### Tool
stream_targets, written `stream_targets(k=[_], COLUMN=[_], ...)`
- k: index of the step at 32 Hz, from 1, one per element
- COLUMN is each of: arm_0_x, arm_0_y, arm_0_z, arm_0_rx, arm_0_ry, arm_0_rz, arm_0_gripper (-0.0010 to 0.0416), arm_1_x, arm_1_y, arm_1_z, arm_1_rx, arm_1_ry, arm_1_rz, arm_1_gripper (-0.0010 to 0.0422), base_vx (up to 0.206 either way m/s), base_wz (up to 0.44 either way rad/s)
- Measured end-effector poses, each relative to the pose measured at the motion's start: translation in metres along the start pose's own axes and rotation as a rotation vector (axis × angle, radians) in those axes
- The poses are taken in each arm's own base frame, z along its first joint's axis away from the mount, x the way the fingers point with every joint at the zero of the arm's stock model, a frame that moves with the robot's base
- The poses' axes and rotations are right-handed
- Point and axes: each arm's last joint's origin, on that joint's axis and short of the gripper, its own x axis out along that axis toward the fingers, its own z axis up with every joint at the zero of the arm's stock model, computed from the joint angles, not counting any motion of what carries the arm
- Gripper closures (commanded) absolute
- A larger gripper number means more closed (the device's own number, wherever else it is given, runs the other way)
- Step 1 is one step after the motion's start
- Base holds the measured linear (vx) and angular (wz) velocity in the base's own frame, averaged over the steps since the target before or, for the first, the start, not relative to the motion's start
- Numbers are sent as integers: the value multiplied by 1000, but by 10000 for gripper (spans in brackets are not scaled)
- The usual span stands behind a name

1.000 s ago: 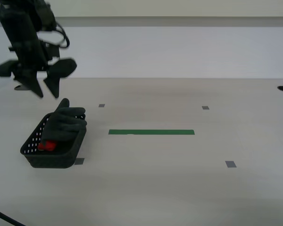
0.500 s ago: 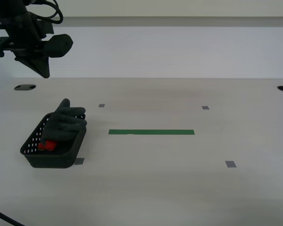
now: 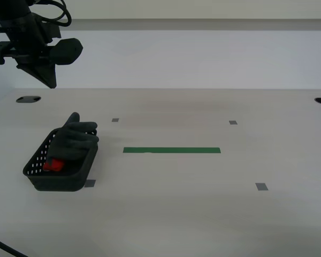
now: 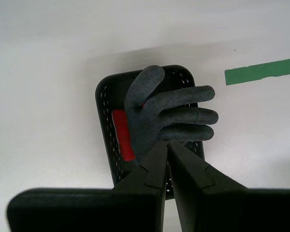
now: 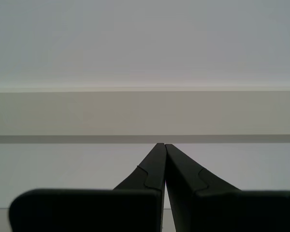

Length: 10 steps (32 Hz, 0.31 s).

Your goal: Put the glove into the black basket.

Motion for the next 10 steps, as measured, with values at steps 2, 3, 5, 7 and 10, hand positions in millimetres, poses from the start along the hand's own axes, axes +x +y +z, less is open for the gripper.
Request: stream_targets(k=[2,3,5,7,10], arm_0_x=[0,0,0,0,0], arm_0_y=[0,0,0,0,0], arm_0_z=[0,0,0,0,0], arm_0_rx=[0,0,0,0,0], arm_0_ry=[0,0,0,0,0], arm_0_rz=[-1,-1,-1,-1,0], arm_0_gripper=[405,405,405,405,405], arm_1_x=[0,0,0,0,0], arm_1_y=[0,0,0,0,0], arm_1_z=[0,0,0,0,0], arm_1_rx=[0,0,0,0,0], arm_1_ry=[0,0,0,0,0], arm_1_rz=[0,0,0,0,0], arm_1_gripper=[408,408,408,408,408], base_vx=[0,0,0,0,0], base_wz=[0,0,0,0,0])
